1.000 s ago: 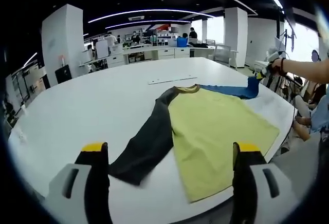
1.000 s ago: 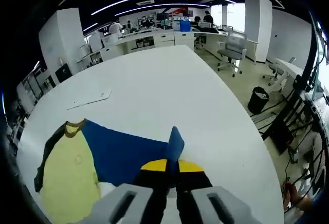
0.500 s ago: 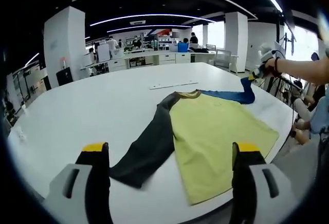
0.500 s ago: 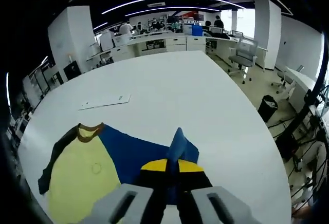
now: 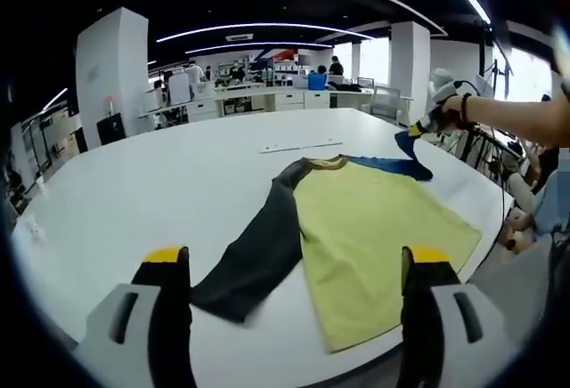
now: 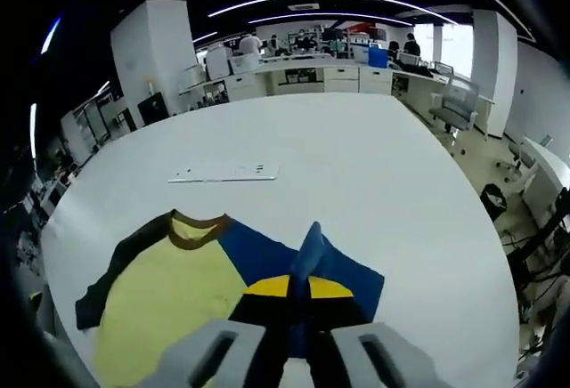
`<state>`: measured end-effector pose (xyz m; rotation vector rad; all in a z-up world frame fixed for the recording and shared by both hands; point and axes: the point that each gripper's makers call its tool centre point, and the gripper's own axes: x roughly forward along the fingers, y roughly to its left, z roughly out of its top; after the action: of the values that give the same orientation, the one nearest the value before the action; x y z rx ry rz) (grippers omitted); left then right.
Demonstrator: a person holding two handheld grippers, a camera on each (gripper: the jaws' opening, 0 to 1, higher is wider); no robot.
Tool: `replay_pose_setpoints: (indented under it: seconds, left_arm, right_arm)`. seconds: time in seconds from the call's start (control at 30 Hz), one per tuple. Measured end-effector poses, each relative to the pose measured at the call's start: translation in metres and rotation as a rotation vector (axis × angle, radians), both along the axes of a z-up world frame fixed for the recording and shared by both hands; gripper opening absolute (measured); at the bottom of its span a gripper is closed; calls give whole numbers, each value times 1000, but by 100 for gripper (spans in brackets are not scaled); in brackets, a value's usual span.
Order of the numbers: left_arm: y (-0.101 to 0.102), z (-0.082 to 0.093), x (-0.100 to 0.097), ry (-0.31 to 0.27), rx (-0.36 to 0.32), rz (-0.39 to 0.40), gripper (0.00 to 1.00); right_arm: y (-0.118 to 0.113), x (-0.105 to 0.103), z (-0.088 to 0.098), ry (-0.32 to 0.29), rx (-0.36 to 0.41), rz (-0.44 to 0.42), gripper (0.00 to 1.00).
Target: Fold the garment on the visible template until the final outline fits inside the template.
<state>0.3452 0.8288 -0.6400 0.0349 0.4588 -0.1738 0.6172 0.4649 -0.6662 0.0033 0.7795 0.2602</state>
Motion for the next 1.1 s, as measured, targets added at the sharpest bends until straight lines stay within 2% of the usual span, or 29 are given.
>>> replay_pose_setpoints:
  seconds: [0.67, 1.1]
  left_arm:
    - [1, -4, 1, 8, -15, -1, 96]
    - [4, -7, -2, 20, -14, 8, 95]
  right_arm:
    - [92, 12, 6, -12, 2, 145, 0]
    - [150, 9, 13, -40, 15, 246, 0]
